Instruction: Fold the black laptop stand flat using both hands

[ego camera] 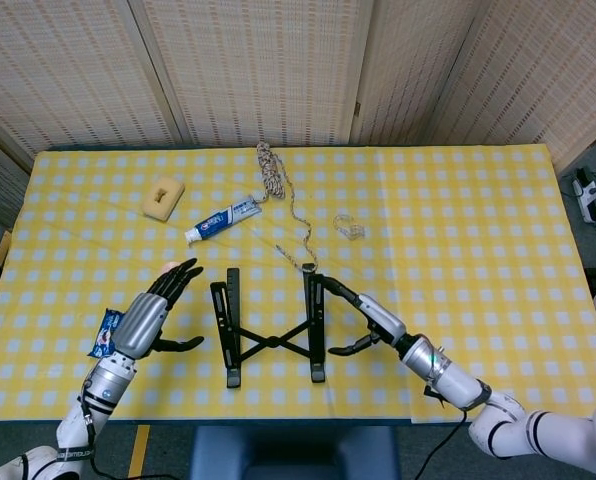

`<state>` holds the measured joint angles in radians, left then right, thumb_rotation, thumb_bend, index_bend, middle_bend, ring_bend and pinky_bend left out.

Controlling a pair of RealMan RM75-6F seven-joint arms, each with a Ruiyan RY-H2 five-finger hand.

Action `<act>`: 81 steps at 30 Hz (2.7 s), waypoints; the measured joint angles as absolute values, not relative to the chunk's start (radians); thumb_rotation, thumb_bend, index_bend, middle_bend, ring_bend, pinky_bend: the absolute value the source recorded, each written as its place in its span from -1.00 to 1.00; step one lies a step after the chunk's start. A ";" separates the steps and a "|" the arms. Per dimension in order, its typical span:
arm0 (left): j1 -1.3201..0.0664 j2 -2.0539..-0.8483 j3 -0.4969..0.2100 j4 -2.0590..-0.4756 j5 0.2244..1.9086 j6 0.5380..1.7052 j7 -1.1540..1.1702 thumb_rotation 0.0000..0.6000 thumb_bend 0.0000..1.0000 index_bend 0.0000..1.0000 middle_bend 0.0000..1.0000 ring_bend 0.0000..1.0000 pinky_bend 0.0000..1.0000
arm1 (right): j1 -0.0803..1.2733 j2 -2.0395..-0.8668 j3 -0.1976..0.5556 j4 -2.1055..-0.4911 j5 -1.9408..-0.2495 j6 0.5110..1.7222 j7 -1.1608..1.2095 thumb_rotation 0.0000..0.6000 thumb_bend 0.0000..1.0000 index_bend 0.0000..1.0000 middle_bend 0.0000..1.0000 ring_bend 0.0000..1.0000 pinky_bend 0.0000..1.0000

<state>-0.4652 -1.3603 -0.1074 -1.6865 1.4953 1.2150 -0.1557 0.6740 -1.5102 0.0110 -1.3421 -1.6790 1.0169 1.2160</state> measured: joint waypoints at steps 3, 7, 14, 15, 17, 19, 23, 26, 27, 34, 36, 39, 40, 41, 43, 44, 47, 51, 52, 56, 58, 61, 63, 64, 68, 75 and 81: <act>-0.460 -1.341 -0.095 -1.679 1.486 1.199 -0.199 1.00 -0.61 -1.00 -0.97 -0.87 -0.70 | 0.679 -1.516 0.000 -1.335 -1.705 1.051 1.225 1.00 -0.67 -0.95 -0.90 -0.91 -1.00; -0.455 -1.328 -0.073 -1.658 1.495 1.190 -0.228 1.00 -0.61 -0.99 -0.90 -0.82 -0.69 | 0.675 -1.515 -0.024 -1.337 -1.742 1.111 1.222 1.00 -0.67 -0.90 -0.86 -0.89 -1.00; -0.462 -1.318 -0.030 -1.647 1.525 1.143 -0.274 1.00 -0.61 -0.77 -0.75 -0.74 -0.66 | 0.657 -1.489 -0.075 -1.379 -1.803 1.201 1.170 1.00 -0.67 -0.87 -0.83 -0.85 -1.00; -0.464 -1.319 -0.022 -1.645 1.532 1.137 -0.273 1.00 -0.61 -0.75 -0.74 -0.73 -0.66 | 0.653 -1.482 -0.085 -1.391 -1.815 1.214 1.160 1.00 -0.67 -0.87 -0.83 -0.85 -1.00; -0.467 -1.324 -0.005 -1.642 1.548 1.127 -0.269 1.00 -0.61 -0.70 -0.73 -0.73 -0.66 | 0.649 -1.471 -0.102 -1.409 -1.831 1.232 1.142 1.00 -0.67 -0.86 -0.83 -0.85 -1.00; -0.470 -1.327 0.006 -1.640 1.559 1.118 -0.261 1.00 -0.61 -0.67 -0.72 -0.72 -0.66 | 0.646 -1.459 -0.120 -1.428 -1.847 1.243 1.119 1.00 -0.67 -0.86 -0.83 -0.85 -1.00; -0.473 -1.337 0.024 -1.642 1.581 1.111 -0.235 1.00 -0.61 -0.59 -0.70 -0.71 -0.66 | 0.641 -1.443 -0.148 -1.454 -1.864 1.259 1.092 1.00 -0.67 -0.86 -0.83 -0.85 -1.00; -0.474 -1.349 0.035 -1.644 1.591 1.108 -0.212 1.00 -0.61 -0.52 -0.68 -0.70 -0.64 | 0.637 -1.439 -0.161 -1.463 -1.869 1.270 1.080 1.00 -0.67 -0.86 -0.83 -0.85 -1.00; -0.474 -1.354 0.038 -1.644 1.591 1.106 -0.204 1.00 -0.61 -0.51 -0.67 -0.69 -0.63 | 0.636 -1.438 -0.165 -1.465 -1.872 1.274 1.076 1.00 -0.67 -0.86 -0.83 -0.85 -1.00; -0.467 -1.417 0.039 -1.632 1.573 1.106 -0.126 1.00 -0.59 -0.34 -0.54 -0.57 -0.52 | 0.636 -1.432 -0.185 -1.479 -1.882 1.281 1.040 1.00 -0.67 -0.86 -0.83 -0.85 -1.00; -0.462 -1.444 0.036 -1.625 1.566 1.114 -0.100 1.00 -0.59 -0.30 -0.52 -0.55 -0.51 | 0.637 -1.430 -0.190 -1.485 -1.882 1.281 1.031 1.00 -0.67 -0.86 -0.83 -0.85 -1.00; -0.457 -1.478 0.031 -1.613 1.557 1.123 -0.080 1.00 -0.59 -0.25 -0.47 -0.51 -0.49 | 0.636 -1.429 -0.199 -1.492 -1.883 1.280 1.018 1.00 -0.67 -0.86 -0.83 -0.85 -1.00; -0.456 -1.487 0.029 -1.609 1.554 1.124 -0.079 1.00 -0.59 -0.23 -0.47 -0.51 -0.49 | 0.635 -1.430 -0.202 -1.493 -1.884 1.280 1.015 1.00 -0.67 -0.86 -0.83 -0.85 -1.00; -0.456 -1.497 0.026 -1.605 1.550 1.125 -0.078 1.00 -0.59 -0.22 -0.46 -0.50 -0.48 | 0.635 -1.430 -0.205 -1.494 -1.884 1.280 1.011 1.00 -0.67 -0.86 -0.83 -0.85 -1.00; -0.456 -1.509 0.023 -1.600 1.546 1.126 -0.079 1.00 -0.58 -0.20 -0.44 -0.50 -0.48 | 0.633 -1.430 -0.210 -1.496 -1.886 1.283 1.003 1.00 -0.67 -0.86 -0.83 -0.85 -1.00; -0.456 -1.517 0.020 -1.596 1.545 1.127 -0.080 1.00 -0.58 -0.18 -0.43 -0.49 -0.48 | 0.632 -1.430 -0.213 -1.497 -1.887 1.284 1.001 1.00 -0.67 -0.86 -0.83 -0.85 -1.00; -0.458 -1.535 0.013 -1.584 1.541 1.131 -0.078 1.00 -0.57 -0.15 -0.41 -0.47 -0.46 | 0.630 -1.430 -0.221 -1.500 -1.889 1.287 0.997 1.00 -0.67 -0.86 -0.83 -0.85 -1.00; -0.459 -1.553 0.005 -1.572 1.532 1.135 -0.077 1.00 -0.55 -0.12 -0.37 -0.44 -0.45 | 0.627 -1.432 -0.229 -1.502 -1.890 1.291 0.993 1.00 -0.67 -0.86 -0.83 -0.85 -1.00; -0.459 -1.556 0.003 -1.569 1.529 1.135 -0.078 1.00 -0.55 -0.11 -0.37 -0.44 -0.45 | 0.627 -1.432 -0.230 -1.501 -1.889 1.292 0.993 1.00 -0.67 -0.86 -0.83 -0.85 -1.00; -0.459 -1.572 -0.007 -1.556 1.516 1.137 -0.087 1.00 -0.55 -0.10 -0.36 -0.43 -0.44 | 0.625 -1.436 -0.238 -1.499 -1.890 1.293 0.993 1.00 -0.67 -0.86 -0.83 -0.85 -1.00; -0.458 -1.577 -0.010 -1.553 1.510 1.139 -0.094 1.00 -0.54 -0.08 -0.35 -0.42 -0.44 | 0.625 -1.438 -0.241 -1.498 -1.891 1.293 0.993 1.00 -0.67 -0.86 -0.83 -0.85 -1.00; -0.459 -1.580 -0.013 -1.547 1.505 1.139 -0.101 1.00 -0.54 -0.07 -0.34 -0.42 -0.43 | 0.624 -1.439 -0.246 -1.499 -1.894 1.294 0.990 1.00 -0.67 -0.86 -0.83 -0.85 -1.00; -0.459 -1.581 -0.014 -1.542 1.504 1.141 -0.104 1.00 -0.54 -0.07 -0.34 -0.42 -0.43 | 0.624 -1.439 -0.250 -1.501 -1.897 1.296 0.988 1.00 -0.67 -0.86 -0.83 -0.85 -1.00; -0.458 -1.580 -0.015 -1.541 1.504 1.143 -0.105 1.00 -0.54 -0.07 -0.34 -0.42 -0.43 | 0.624 -1.439 -0.252 -1.502 -1.898 1.297 0.987 1.00 -0.67 -0.86 -0.83 -0.85 -1.00; -0.455 -1.572 -0.020 -1.537 1.502 1.153 -0.108 1.00 -0.54 -0.06 -0.34 -0.42 -0.43 | 0.622 -1.439 -0.261 -1.508 -1.902 1.297 0.983 1.00 -0.67 -0.86 -0.83 -0.85 -1.00; -0.450 -1.548 -0.027 -1.523 1.501 1.171 -0.118 1.00 -0.55 -0.06 -0.34 -0.42 -0.44 | 0.622 -1.447 -0.281 -1.519 -1.915 1.290 0.974 1.00 -0.67 -0.86 -0.83 -0.85 -1.00; -0.447 -1.541 -0.031 -1.516 1.498 1.176 -0.140 1.00 -0.54 -0.06 -0.34 -0.42 -0.45 | 0.619 -1.459 -0.289 -1.520 -1.915 1.288 0.973 1.00 -0.67 -0.86 -0.83 -0.85 -1.00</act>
